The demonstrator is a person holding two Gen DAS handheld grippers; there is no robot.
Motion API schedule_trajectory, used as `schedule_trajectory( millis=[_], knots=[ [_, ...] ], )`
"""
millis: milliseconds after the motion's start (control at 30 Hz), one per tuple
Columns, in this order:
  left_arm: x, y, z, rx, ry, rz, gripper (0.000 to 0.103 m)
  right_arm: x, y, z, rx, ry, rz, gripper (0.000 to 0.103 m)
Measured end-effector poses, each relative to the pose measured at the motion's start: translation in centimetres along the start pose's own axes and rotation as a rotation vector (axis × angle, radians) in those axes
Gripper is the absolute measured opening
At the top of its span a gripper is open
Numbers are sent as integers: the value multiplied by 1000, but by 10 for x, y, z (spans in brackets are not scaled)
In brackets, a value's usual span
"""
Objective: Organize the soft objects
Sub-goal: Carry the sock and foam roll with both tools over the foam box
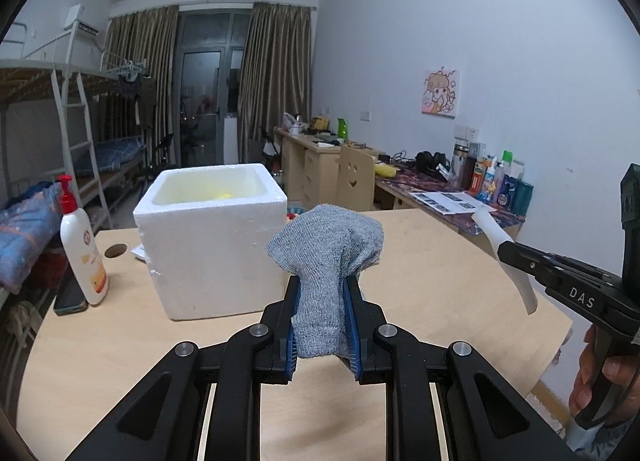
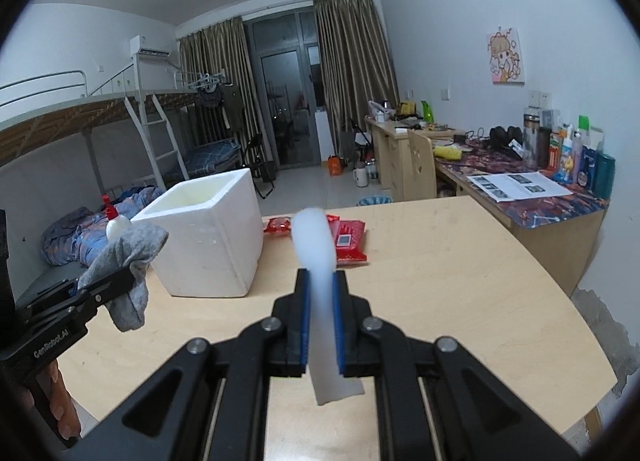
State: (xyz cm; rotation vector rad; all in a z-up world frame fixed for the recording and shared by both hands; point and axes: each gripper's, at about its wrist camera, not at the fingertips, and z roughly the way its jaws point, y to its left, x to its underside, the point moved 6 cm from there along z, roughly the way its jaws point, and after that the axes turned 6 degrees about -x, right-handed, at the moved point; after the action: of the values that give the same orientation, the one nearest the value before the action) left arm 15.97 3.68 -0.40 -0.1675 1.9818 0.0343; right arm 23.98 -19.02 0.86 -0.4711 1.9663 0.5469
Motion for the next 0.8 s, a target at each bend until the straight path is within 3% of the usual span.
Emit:
schedule_trajectory(
  millis=[300, 800],
  knots=[
    [-2, 5, -12, -29, -14, -2, 21, -1, 9, 0, -46, -14, -15, 13],
    [-4, 64, -39, -190, -51, -66, 21, -8, 63, 33, -229, 10, -99, 13]
  ],
)
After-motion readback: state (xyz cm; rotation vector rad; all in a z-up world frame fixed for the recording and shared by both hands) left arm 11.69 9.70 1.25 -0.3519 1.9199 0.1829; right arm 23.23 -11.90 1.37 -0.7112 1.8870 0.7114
